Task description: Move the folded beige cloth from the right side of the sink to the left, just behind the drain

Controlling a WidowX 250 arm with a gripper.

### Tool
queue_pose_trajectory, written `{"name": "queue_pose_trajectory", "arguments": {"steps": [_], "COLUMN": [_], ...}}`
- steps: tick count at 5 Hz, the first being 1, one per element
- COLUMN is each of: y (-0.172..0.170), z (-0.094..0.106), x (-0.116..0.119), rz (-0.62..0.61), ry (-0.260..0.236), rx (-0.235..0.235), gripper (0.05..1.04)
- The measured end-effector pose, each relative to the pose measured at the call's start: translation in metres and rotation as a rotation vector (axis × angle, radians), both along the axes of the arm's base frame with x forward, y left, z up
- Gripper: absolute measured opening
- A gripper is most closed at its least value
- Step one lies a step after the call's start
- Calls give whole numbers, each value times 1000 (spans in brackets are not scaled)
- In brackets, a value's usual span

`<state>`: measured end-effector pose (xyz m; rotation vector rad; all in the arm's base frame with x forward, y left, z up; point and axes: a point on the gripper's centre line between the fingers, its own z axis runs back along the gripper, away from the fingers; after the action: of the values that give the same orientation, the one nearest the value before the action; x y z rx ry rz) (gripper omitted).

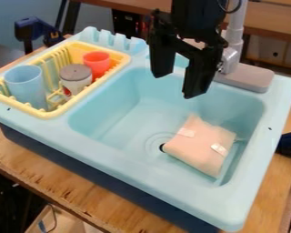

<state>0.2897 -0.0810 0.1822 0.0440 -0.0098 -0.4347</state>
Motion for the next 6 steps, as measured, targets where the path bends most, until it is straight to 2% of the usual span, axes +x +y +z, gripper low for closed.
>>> {"name": "queue_pose_trajectory", "arguments": {"steps": [1,2,3,4,5,6], "y": [0,-5,-26,-31,-36,-39], "z": [-10,-21,-35,-47,-64,-70], "x": [-1,-2,-6,-2,1,8], "rz": [8,60,28,40,55,83], "ry": [34,23,28,40,78,82], "rx": [9,3,4,-10,-10,1], "gripper": [1001,1001,1001,1001,1001,1001]}}
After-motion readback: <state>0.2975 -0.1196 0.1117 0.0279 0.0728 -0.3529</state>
